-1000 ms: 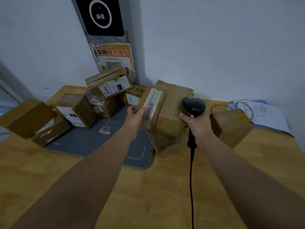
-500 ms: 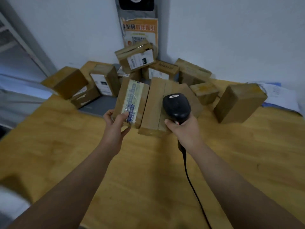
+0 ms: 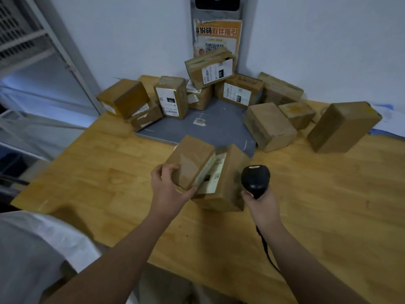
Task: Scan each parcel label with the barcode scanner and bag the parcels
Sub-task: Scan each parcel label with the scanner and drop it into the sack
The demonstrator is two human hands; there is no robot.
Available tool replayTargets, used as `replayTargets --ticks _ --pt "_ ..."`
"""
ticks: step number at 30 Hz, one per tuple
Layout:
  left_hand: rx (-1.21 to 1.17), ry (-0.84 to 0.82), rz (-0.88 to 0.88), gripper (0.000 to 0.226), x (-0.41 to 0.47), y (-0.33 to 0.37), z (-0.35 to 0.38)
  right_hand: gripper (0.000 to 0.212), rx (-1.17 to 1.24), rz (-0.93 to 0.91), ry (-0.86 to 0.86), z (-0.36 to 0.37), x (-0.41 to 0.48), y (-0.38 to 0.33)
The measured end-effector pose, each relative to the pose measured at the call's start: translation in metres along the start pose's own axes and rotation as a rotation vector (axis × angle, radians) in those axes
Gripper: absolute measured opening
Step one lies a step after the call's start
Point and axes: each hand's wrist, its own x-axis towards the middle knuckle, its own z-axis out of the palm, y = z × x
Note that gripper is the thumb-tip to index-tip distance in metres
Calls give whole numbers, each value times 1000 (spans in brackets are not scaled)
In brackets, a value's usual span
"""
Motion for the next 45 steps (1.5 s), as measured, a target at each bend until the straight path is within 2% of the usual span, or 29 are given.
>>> replayTargets --ticks 3,5,6,7,9,11,13,15,17,18,20,21,23,24,26,29,31,34,36,39,42,45 --pt "153 -23 101 70 -1 -14 -9 31 -153 -186 122 -2 -17 -17" --pt "132 -73 66 69 -1 -19 -16 32 -197 -263 125 0 -30 -31" --pt "18 -113 -15 67 0 -21 -20 32 -200 -283 100 2 -35 -35" --pt "-182 -170 -170 60 1 -18 -24 32 -203 -293 69 6 -40 -39" --pt "-603 -258 -585 39 1 -13 -30 30 -222 -302 5 16 -46 -41" --pt "-643 -307 -841 45 1 -18 -32 30 -255 -299 -52 27 -50 -40" --pt "-467 -388 -895 57 2 -28 -32 28 -255 -279 -109 37 -53 -37" --pt "-237 -418 -832 58 7 -40 -27 26 -256 -251 -146 44 -54 -31" --pt "84 -338 -596 50 14 -49 -24 25 -254 -220 -145 50 -54 -24" --pt "147 -278 -459 48 17 -51 -23 24 -240 -207 -134 51 -54 -22" --pt "46 -275 -247 50 19 -47 -22 24 -200 -177 -121 51 -53 -19" --pt "8 -364 -194 56 19 -45 -20 25 -186 -164 -118 51 -52 -17" --pt "122 -625 -145 74 21 -46 -15 26 -165 -146 -116 50 -48 -13" --pt "178 -685 -136 82 22 -50 -11 27 -160 -139 -113 49 -47 -11" --pt "124 -626 -186 97 26 -59 -5 27 -135 -121 -97 48 -45 -8" --pt "-191 -401 -258 113 24 -68 -3 23 -46 -89 -59 44 -45 -6" --pt "-302 -420 -238 122 17 -78 0 29 -35 -91 -52 43 -45 -9" --pt "-187 -478 -178 127 9 -99 4 22 -45 -77 -60 44 -43 -12" --pt "-212 -491 -172 132 3 -107 2 21 -30 -60 -63 43 -42 -15" --pt "-149 -498 -105 148 -3 -86 -15 24 -22 -61 -76 41 -39 -20" --pt "-12 -405 88 138 1 -51 -31 22 -33 -73 -97 44 -37 -24" --pt "359 -509 293 124 17 -31 -28 24 -45 -63 -132 50 -37 -25"
